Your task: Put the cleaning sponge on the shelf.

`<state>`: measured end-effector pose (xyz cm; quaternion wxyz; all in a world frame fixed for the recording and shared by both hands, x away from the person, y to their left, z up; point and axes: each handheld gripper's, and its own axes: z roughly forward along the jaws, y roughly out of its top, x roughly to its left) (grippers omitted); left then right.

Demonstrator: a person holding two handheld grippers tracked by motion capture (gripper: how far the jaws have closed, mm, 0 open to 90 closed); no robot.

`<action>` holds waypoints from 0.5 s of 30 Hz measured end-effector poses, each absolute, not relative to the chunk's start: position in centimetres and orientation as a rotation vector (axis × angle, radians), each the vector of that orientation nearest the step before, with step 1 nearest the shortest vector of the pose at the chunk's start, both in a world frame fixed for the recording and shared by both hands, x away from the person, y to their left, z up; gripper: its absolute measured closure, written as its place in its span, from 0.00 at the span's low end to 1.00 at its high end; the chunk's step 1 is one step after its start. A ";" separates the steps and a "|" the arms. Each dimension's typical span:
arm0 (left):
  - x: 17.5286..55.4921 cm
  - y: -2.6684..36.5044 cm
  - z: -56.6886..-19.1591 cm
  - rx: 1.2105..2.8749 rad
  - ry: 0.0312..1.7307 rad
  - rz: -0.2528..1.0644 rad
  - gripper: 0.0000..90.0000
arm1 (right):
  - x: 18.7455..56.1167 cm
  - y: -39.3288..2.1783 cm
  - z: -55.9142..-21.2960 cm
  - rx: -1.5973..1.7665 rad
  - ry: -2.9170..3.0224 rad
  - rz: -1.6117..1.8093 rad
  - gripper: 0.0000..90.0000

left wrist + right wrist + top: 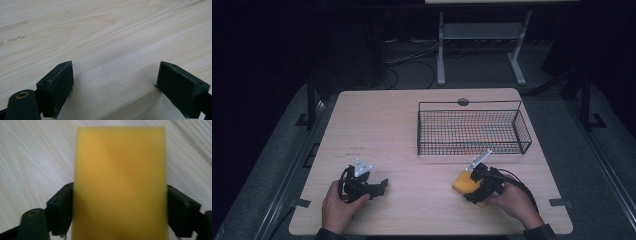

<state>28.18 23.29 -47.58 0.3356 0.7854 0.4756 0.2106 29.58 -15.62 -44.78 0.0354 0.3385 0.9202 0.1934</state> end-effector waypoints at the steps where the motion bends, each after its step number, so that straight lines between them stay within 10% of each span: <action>1: 28.2 23.3 -47.6 2.049 1.241 0.549 0.15 | 29.6 -15.6 -44.8 1.041 2.825 0.593 0.23; 15: 28.2 23.3 -47.6 2.049 1.241 0.549 0.15 | 29.6 -15.9 -44.4 1.039 2.830 0.592 0.24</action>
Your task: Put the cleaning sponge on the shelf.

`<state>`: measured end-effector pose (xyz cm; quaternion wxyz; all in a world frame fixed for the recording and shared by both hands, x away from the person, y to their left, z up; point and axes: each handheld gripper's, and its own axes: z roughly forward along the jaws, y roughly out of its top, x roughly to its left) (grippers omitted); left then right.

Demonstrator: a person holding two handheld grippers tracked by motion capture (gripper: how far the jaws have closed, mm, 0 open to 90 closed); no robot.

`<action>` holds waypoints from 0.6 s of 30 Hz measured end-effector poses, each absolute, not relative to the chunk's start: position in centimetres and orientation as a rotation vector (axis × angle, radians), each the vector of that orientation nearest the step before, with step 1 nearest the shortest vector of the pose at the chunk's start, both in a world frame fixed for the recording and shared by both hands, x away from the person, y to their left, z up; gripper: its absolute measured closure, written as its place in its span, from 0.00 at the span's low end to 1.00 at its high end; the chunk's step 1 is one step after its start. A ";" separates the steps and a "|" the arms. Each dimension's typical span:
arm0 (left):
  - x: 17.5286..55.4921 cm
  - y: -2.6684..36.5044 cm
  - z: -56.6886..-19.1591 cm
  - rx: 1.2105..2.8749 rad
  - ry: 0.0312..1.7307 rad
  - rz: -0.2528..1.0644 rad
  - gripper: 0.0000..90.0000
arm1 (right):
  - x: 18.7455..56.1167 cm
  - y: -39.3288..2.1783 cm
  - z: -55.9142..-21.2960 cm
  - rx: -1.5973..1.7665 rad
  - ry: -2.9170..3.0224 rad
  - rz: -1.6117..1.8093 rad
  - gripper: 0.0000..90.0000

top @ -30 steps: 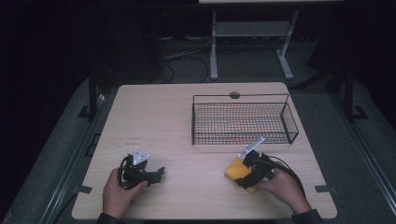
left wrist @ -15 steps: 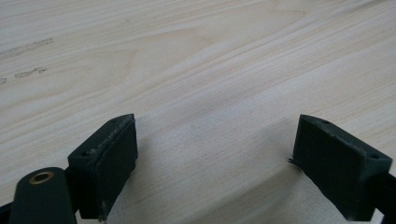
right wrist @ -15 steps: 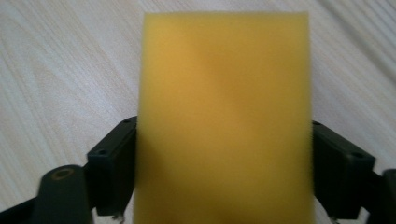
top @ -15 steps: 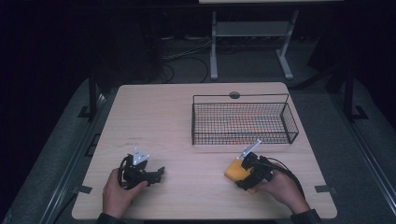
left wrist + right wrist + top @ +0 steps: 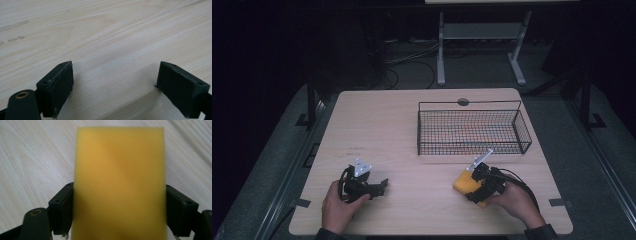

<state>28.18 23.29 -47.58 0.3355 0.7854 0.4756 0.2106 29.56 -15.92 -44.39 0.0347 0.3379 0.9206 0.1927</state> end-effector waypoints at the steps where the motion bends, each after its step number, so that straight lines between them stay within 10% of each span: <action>1: 28.2 23.3 -47.6 2.048 1.240 0.549 0.15 | 29.6 -16.0 -44.3 1.039 2.827 0.589 0.24; 18: 28.2 23.3 -47.6 2.049 1.241 0.549 0.15 | 29.8 -17.5 -42.2 1.069 2.802 0.626 0.24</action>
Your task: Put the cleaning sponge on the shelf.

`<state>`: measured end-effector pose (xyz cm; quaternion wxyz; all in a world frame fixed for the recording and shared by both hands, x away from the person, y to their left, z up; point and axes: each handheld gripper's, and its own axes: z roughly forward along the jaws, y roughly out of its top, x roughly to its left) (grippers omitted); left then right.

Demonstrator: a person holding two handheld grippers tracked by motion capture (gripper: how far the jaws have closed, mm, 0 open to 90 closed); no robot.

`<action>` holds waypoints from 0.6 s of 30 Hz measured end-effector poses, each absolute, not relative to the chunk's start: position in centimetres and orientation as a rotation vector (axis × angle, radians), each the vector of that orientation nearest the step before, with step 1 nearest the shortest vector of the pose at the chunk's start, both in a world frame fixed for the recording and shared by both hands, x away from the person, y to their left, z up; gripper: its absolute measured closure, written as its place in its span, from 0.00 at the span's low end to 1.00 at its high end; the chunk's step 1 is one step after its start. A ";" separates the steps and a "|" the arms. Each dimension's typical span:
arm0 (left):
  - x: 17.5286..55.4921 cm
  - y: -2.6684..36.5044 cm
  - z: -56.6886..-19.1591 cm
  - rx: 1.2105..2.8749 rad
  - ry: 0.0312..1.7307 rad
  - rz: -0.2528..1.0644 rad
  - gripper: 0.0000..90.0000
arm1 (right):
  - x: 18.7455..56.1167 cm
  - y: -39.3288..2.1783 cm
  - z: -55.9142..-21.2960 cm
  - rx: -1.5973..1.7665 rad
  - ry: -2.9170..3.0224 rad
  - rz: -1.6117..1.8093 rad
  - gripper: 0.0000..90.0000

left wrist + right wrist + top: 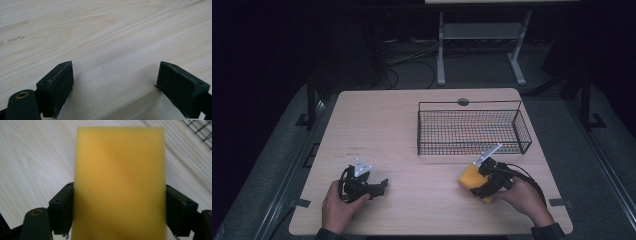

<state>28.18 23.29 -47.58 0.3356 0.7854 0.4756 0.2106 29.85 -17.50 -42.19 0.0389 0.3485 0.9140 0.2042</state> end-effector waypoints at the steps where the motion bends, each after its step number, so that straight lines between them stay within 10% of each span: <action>1: 28.2 23.3 -47.6 2.049 1.241 0.549 0.15 | 29.9 -17.6 -42.0 1.078 2.800 0.632 0.24; 18: 28.2 23.3 -47.6 2.044 1.243 0.549 0.15 | 30.7 -19.5 -38.9 1.125 2.766 0.665 0.24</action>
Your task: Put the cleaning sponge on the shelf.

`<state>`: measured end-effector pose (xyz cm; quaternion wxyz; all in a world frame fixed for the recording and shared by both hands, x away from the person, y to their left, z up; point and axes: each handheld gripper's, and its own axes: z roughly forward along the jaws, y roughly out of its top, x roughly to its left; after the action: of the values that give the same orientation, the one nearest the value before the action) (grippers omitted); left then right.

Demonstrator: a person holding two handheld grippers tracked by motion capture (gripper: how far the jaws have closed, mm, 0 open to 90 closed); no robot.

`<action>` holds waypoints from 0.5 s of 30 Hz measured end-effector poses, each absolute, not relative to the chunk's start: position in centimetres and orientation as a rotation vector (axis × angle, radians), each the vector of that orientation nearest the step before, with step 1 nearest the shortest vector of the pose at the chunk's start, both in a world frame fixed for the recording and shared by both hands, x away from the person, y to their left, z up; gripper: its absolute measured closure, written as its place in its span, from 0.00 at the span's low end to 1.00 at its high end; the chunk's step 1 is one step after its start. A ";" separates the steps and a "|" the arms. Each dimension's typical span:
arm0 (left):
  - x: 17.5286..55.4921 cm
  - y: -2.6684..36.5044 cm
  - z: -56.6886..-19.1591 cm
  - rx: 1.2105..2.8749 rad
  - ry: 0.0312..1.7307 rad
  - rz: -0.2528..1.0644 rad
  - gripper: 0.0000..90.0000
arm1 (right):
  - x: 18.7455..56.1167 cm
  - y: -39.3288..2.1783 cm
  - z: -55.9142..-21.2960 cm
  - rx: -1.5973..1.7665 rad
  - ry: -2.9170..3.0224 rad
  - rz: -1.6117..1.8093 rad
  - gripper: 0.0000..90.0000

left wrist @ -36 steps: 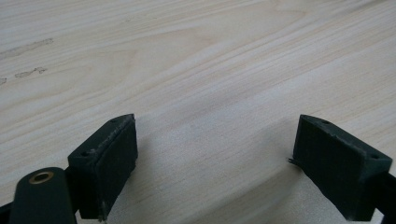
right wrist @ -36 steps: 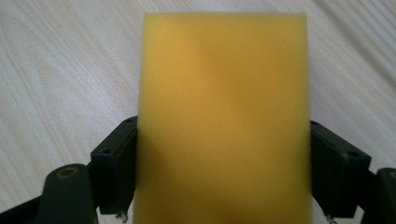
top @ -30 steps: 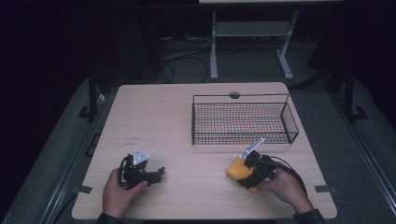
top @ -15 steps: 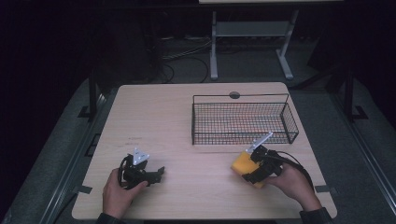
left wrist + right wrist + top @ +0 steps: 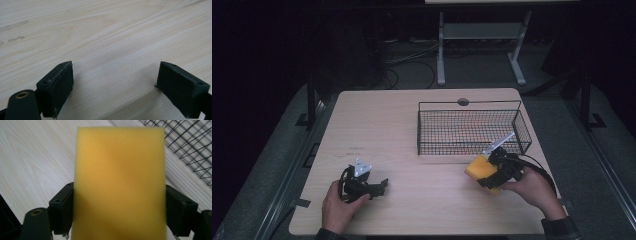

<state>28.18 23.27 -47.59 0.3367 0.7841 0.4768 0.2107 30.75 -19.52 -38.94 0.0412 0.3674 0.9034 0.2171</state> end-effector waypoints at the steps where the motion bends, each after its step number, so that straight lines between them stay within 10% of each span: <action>1: 28.2 23.3 -47.6 2.045 1.243 0.549 0.15 | 30.8 -19.6 -38.7 1.126 2.763 0.664 0.24; 15: 28.2 23.3 -47.6 2.051 1.241 0.550 0.15 | 32.4 -21.0 -36.6 1.162 2.724 0.670 0.25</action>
<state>28.19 23.30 -47.56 0.3346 0.7859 0.4754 0.2107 32.38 -20.98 -36.63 0.0527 0.3823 0.8958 0.2205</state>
